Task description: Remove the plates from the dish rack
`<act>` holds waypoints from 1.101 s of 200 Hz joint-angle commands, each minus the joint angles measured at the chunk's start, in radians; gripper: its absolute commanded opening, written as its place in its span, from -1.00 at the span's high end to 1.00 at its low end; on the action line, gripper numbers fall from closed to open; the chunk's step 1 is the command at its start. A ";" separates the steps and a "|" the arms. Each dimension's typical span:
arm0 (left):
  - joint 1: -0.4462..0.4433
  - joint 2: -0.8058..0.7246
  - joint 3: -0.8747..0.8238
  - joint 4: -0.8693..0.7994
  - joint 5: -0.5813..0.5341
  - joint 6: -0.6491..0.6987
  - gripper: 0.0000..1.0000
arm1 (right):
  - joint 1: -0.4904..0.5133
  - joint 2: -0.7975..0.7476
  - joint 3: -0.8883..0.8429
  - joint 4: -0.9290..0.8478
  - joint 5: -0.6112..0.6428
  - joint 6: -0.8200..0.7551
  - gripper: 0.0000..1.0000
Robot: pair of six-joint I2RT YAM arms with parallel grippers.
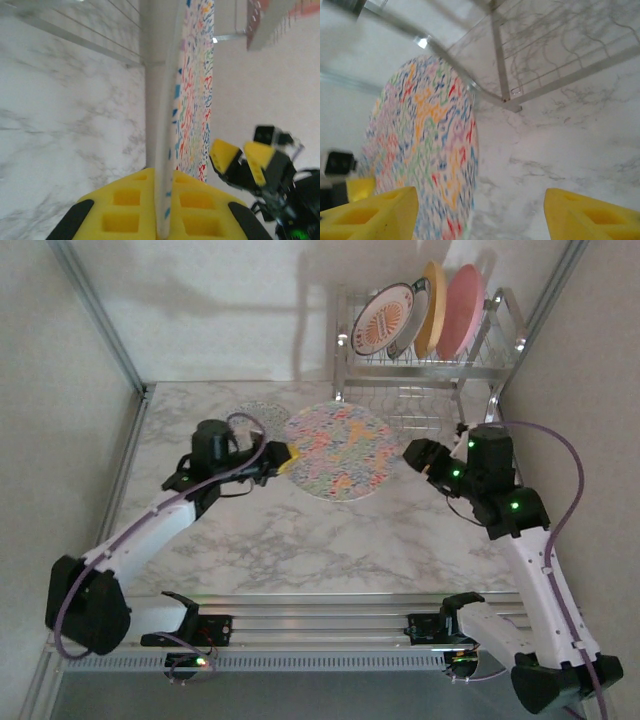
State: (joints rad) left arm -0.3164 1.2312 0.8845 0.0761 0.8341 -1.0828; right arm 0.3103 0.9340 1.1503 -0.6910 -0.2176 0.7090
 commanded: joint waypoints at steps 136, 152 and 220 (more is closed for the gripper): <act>0.360 0.181 -0.360 0.614 -0.472 -0.078 1.00 | 0.578 0.135 -0.108 0.654 0.252 -0.814 -0.55; 0.364 0.263 -0.330 0.654 -0.472 -0.059 1.00 | 0.577 0.151 -0.096 0.657 0.251 -0.819 -0.57; 0.366 0.479 -0.199 0.705 -0.440 -0.020 1.00 | 0.578 0.159 -0.096 0.655 0.280 -0.833 -0.64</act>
State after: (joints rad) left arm 0.0429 1.6817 0.6247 0.6559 0.3698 -1.1275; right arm 0.8780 1.0950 1.0248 -0.0723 0.0345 -0.1127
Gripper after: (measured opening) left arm 0.074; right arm 0.820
